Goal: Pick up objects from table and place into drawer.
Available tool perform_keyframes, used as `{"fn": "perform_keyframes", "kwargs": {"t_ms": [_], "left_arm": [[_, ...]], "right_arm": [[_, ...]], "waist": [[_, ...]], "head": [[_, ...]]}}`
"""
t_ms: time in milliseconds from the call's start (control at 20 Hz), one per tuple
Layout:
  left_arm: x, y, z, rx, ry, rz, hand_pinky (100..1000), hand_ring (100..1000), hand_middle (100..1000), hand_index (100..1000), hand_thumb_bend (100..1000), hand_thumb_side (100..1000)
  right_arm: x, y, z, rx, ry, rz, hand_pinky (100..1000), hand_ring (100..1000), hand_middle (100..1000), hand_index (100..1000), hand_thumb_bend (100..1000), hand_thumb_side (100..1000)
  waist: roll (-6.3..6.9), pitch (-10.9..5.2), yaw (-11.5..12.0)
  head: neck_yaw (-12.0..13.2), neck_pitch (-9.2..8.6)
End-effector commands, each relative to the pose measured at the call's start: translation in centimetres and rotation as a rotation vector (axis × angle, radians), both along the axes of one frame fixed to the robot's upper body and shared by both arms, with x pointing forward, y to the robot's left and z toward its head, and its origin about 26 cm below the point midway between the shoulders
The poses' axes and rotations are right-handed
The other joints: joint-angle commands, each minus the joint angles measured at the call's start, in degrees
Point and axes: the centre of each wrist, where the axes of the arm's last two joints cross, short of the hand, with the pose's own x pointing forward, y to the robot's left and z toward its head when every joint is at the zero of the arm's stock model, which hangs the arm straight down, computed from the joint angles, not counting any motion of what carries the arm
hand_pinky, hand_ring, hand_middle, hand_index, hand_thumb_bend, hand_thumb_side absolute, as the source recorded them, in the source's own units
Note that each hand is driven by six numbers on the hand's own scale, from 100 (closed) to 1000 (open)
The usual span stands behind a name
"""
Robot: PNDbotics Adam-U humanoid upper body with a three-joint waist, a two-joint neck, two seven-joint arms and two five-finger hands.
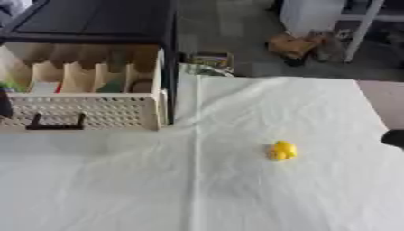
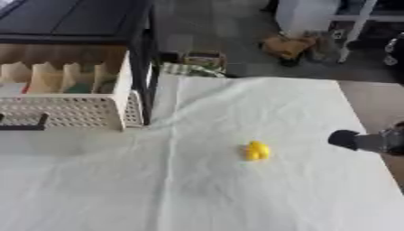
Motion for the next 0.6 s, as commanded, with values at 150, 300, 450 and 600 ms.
{"fn": "perform_keyframes", "kwargs": {"t_ms": [150,300,450,600], "left_arm": [[0.1,-1.6,0.1,-0.006,0.055,-0.089,292,269,413,867,100,672],[0.2,-2.0,0.2,-0.002,0.099,-0.119,292,264,412,861,100,672],[0.3,-2.4,0.3,0.011,0.140,-0.146,291,258,411,855,100,672],[0.3,-2.4,0.4,0.033,0.163,-0.166,291,258,411,855,100,672]], "right_arm": [[0.1,1.2,1.0,-0.082,0.062,0.012,860,794,143,910,748,465],[0.7,1.6,1.1,-0.084,0.103,0.020,859,796,178,940,745,443],[1.5,2.0,1.2,-0.069,0.148,0.033,859,794,190,926,741,430],[2.0,2.2,1.5,-0.069,0.182,0.042,859,794,190,926,741,430]], "waist": [[-0.07,-1.27,0.19],[-0.20,-1.38,0.38],[-0.31,-1.50,0.66],[-0.35,-1.58,0.71]], "head": [[-0.59,0.11],[-0.85,0.06],[-1.27,-0.08],[-1.36,-0.12]]}}
